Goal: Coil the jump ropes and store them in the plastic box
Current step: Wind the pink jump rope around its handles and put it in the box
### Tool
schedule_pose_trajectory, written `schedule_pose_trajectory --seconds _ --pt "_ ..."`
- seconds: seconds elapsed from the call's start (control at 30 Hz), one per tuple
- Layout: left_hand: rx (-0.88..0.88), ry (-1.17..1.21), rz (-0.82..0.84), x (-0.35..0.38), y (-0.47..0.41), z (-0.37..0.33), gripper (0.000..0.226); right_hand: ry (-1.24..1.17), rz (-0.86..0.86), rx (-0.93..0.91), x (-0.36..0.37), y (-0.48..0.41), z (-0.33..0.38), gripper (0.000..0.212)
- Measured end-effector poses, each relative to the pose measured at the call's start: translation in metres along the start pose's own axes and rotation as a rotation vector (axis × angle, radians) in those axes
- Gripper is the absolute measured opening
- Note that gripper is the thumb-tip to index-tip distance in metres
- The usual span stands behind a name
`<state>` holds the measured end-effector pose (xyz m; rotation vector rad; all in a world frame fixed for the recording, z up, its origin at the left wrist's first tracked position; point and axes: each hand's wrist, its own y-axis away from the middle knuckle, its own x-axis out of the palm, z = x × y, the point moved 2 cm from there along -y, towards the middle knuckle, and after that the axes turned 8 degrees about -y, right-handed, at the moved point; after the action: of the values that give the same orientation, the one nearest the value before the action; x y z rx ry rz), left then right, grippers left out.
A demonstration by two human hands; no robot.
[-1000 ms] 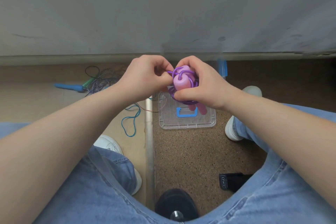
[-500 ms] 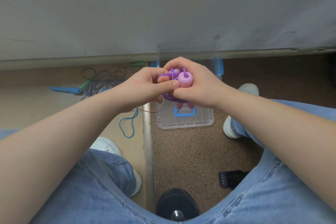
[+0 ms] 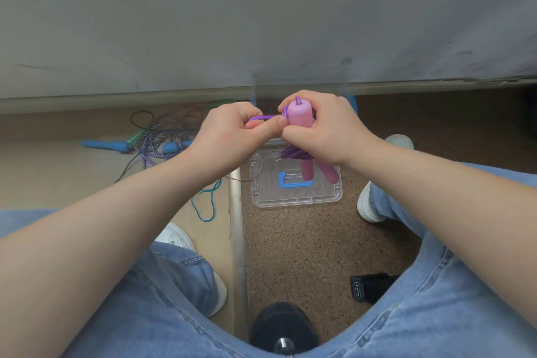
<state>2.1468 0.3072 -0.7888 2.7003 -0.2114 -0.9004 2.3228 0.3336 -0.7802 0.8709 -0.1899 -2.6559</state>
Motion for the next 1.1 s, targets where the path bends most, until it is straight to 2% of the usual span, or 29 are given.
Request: schedule_pose_trajectory --seconds 0.1,0.17,0.33,0.5,0.57,0.67,0.8,0.87,1.0,1.1 --pt "0.019 -0.048 -0.037 0.002 -0.002 -0.003 0.060 -0.012 0.015 0.074 0.004 -0.006 -0.003 0.030" --pt "0.009 -0.035 0.020 0.004 -0.002 -0.002 0.053 -0.034 0.039 0.135 0.005 -0.009 -0.008 0.028" --pt "-0.035 0.026 0.100 0.007 0.001 0.009 0.027 -0.092 0.137 0.243 0.007 -0.003 -0.016 0.042" --pt "-0.097 0.159 0.088 0.004 -0.007 0.009 0.011 -0.395 0.301 0.346 0.010 0.003 -0.014 0.039" --pt "-0.143 0.214 0.103 0.005 -0.008 0.009 0.016 -0.468 0.335 0.398 0.010 0.003 -0.014 0.032" --pt "-0.214 0.277 0.157 0.011 -0.008 0.011 0.027 -0.514 0.298 0.437 0.014 -0.002 -0.012 0.026" --pt "-0.190 0.040 0.198 0.014 -0.001 0.022 0.068 -0.500 0.190 0.467 0.021 -0.016 -0.009 0.042" --pt "-0.247 0.013 0.215 0.013 -0.001 0.031 0.077 -0.524 0.177 0.491 0.024 -0.022 -0.010 0.046" --pt "-0.412 0.135 0.144 0.016 -0.016 0.047 0.055 -0.583 0.160 0.525 0.024 -0.028 -0.018 0.034" --pt "-0.472 0.226 0.136 0.028 -0.036 0.046 0.044 -0.642 0.047 0.590 0.027 -0.039 -0.042 0.037"
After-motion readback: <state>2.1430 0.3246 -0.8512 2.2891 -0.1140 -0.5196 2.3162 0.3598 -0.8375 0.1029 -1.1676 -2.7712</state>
